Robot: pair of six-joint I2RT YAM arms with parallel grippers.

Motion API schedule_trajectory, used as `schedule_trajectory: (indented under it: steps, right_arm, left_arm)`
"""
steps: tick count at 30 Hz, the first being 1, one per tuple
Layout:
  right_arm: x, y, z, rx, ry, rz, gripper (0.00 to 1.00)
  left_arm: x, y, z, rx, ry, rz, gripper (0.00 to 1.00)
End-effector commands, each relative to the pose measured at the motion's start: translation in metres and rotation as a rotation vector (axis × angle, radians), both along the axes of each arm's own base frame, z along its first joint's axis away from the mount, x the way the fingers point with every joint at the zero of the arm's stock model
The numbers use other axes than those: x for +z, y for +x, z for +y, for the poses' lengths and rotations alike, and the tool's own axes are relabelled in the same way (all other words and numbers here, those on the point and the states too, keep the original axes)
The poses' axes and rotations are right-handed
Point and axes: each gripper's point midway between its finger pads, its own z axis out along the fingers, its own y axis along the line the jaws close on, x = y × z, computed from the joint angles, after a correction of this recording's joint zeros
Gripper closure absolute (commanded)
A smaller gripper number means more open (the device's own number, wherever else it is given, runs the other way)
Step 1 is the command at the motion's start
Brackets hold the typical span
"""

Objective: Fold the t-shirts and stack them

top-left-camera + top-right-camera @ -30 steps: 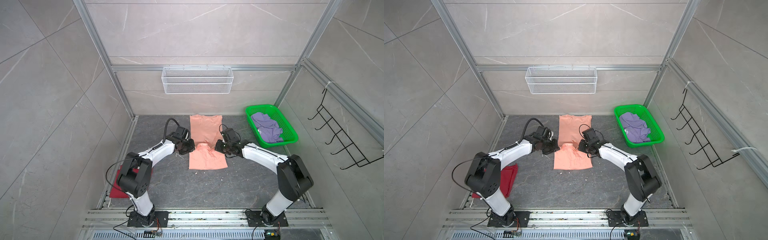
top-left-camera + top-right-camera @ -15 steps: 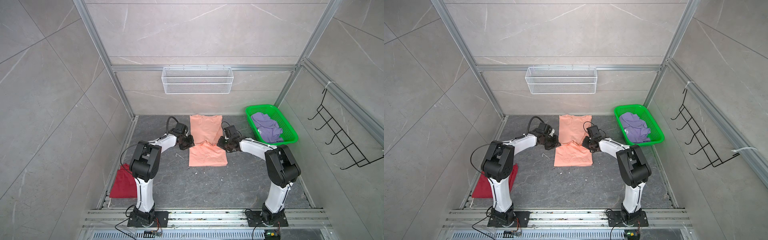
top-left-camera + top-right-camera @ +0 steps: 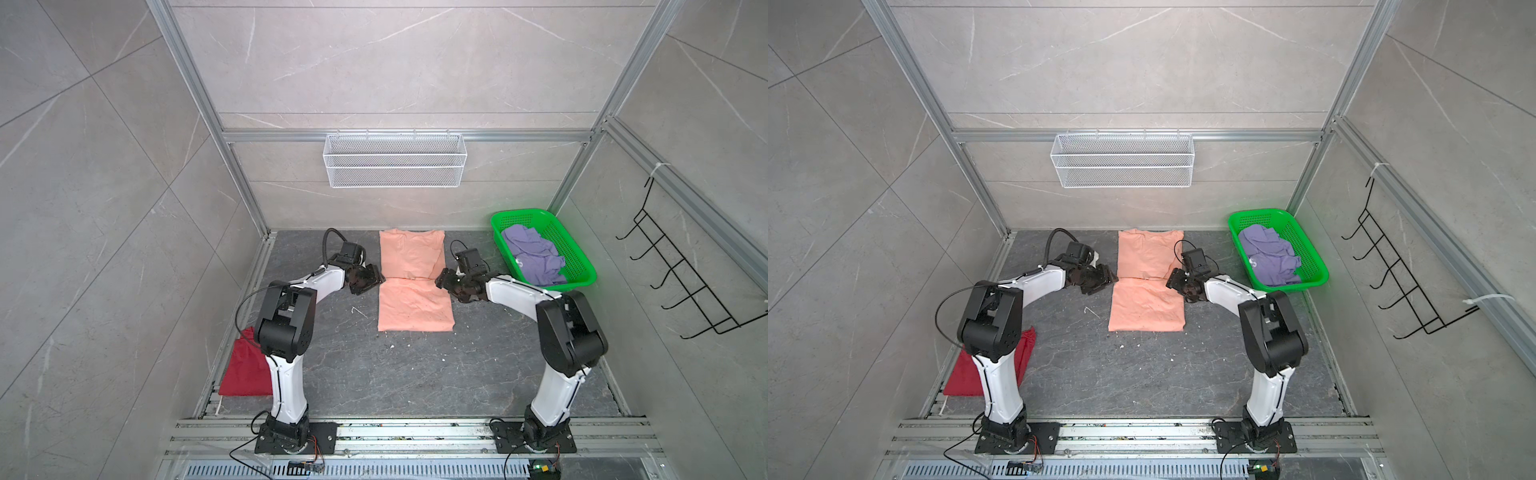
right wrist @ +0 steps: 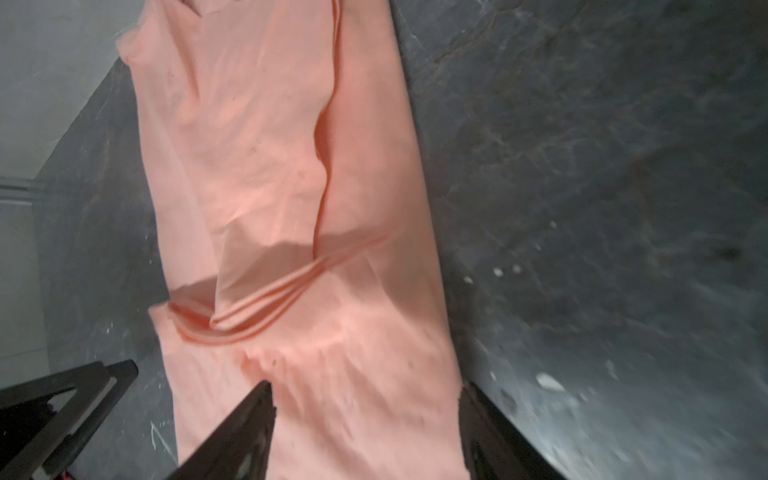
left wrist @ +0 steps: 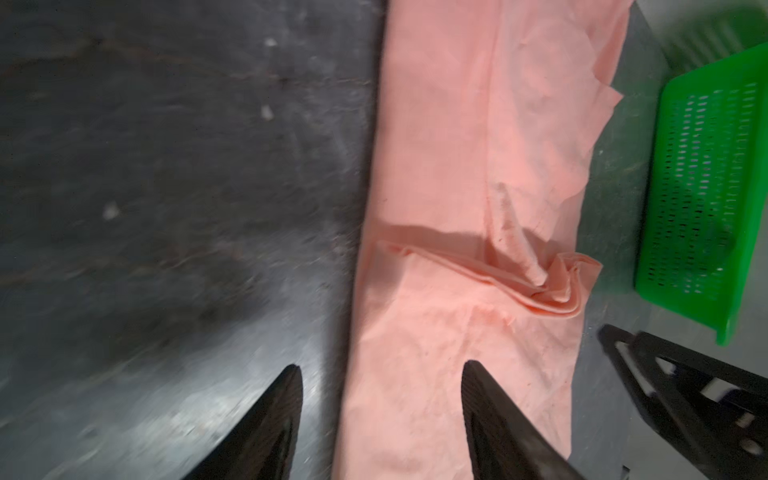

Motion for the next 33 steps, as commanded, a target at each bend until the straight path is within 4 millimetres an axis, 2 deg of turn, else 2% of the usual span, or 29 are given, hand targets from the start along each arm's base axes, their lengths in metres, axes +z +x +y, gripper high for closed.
schedule_trajectory:
  steps: [1,2,4,6,8,13,20,25,28,31,33]
  right_arm:
    - [0.018,-0.048,-0.015,0.023,-0.015,0.017,0.28]
    - [0.013,-0.062,-0.018,0.025,0.000,0.037,0.28]
    - [0.004,-0.092,-0.019,0.030,0.049,0.076,0.28]
    - [-0.005,-0.112,-0.016,0.039,0.110,0.097,0.28]
    - [-0.011,-0.123,-0.012,0.046,0.165,0.089,0.28]
    - [-0.033,-0.131,-0.002,0.030,0.259,0.095,0.26]
    - [-0.071,-0.132,0.007,-0.017,0.304,0.162,0.27]
    - [-0.087,-0.126,0.006,-0.068,0.304,0.194,0.33]
    - [-0.090,-0.122,0.003,-0.087,0.274,0.198,0.46]
    - [-0.087,-0.120,-0.003,-0.091,0.231,0.191,0.76]
    - [-0.083,-0.122,-0.003,-0.053,0.203,0.180,0.88]
  left_arm:
    - [0.032,-0.027,0.011,0.008,0.019,-0.051,0.32]
    - [0.028,-0.039,0.010,0.011,0.011,-0.028,0.26]
    - [0.016,-0.069,0.007,0.007,-0.002,0.022,0.24]
    - [0.008,-0.093,0.001,-0.004,-0.017,0.054,0.21]
    - [0.003,-0.111,-0.002,0.001,-0.033,0.082,0.19]
    - [-0.017,-0.135,-0.005,0.027,-0.082,0.144,0.18]
    - [-0.050,-0.140,-0.019,0.086,-0.186,0.225,0.21]
    - [-0.059,-0.140,-0.029,0.094,-0.218,0.247,0.31]
    - [-0.059,-0.139,-0.030,0.097,-0.212,0.236,0.43]
    - [-0.058,-0.139,-0.026,0.107,-0.197,0.217,0.76]
    - [-0.056,-0.142,-0.024,0.105,-0.192,0.209,0.96]
